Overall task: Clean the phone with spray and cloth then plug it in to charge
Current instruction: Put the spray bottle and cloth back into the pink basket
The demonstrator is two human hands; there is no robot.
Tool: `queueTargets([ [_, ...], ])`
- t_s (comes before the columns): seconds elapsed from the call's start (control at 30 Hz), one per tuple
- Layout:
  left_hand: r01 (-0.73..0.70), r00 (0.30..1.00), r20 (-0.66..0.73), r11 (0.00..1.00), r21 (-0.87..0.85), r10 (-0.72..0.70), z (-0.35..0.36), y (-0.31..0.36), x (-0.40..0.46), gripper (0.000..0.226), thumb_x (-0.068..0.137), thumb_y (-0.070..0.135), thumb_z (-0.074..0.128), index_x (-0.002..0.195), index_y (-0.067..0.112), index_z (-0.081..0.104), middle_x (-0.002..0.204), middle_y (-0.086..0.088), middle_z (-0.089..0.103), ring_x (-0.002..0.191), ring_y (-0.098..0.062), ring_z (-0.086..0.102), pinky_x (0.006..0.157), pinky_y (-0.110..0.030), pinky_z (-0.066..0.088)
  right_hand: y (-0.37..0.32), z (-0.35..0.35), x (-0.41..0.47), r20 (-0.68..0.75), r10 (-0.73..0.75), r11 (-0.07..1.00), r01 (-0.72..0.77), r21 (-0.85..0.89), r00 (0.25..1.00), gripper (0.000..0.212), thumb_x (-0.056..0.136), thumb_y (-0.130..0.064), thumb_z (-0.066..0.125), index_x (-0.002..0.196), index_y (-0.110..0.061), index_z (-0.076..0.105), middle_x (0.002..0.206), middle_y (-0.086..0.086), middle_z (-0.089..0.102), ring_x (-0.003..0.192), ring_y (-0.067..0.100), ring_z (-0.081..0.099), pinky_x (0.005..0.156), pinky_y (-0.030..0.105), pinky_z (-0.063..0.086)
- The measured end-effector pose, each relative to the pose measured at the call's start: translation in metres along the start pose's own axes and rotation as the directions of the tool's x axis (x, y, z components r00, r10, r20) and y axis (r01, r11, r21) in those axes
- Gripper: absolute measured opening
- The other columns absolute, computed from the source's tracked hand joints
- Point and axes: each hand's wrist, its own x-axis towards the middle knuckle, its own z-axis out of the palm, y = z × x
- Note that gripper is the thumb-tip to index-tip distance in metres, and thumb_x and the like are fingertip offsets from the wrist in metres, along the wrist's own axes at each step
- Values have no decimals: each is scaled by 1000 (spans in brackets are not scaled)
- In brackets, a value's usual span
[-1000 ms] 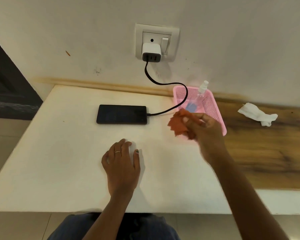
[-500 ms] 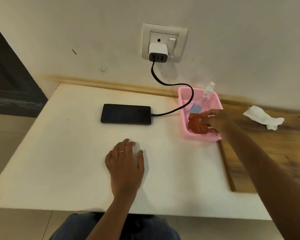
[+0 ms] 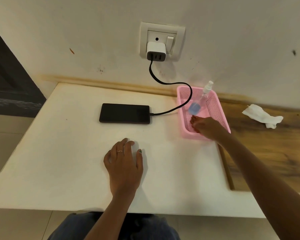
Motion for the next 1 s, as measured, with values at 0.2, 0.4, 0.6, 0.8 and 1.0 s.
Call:
queueTargets([
  [0.2,-2,1000,-8,1000,-8,2,0,-1,0,34,91,38,42,116,21,58,124,0,59,117,-22,52,98,-40,34,-7,4,2,106,-226,936,246,-252,968,17,99,-31,33,87,-24,42,88,-1,46,85,20,45,70,22,34],
  [0.4,-17,1000,-13,1000,-10,17,-1,2,0,33,92,36,43,115,19,58,123,0,60,116,-22,53,97,-40,36,-4,16,-6,-400,-114,964,4,-265,909,33,93,-29,31,80,-15,59,77,7,60,73,28,54,69,38,46],
  [0.6,-16,1000,-27,1000,-12,16,-1,2,0,35,91,38,46,116,18,58,122,-4,62,113,-24,57,96,-42,40,-95,85,-69,-633,-112,860,394,324,766,24,87,-20,45,98,-10,65,97,4,65,92,20,57,82,23,44],
  [0.8,27,998,-46,998,-50,-30,1,2,2,40,83,42,56,115,19,56,126,-10,61,114,-32,58,97,-52,41,-138,129,-45,-425,148,846,109,523,893,42,91,-21,53,132,-12,46,134,7,51,124,22,46,103,32,35],
  [1.0,51,998,-25,991,-122,-55,1,2,2,49,84,42,54,127,20,52,136,-9,55,124,-31,52,104,-49,34,-142,142,-29,-466,204,901,21,433,861,50,91,-28,52,136,-8,44,141,11,45,134,28,36,110,41,25],
])
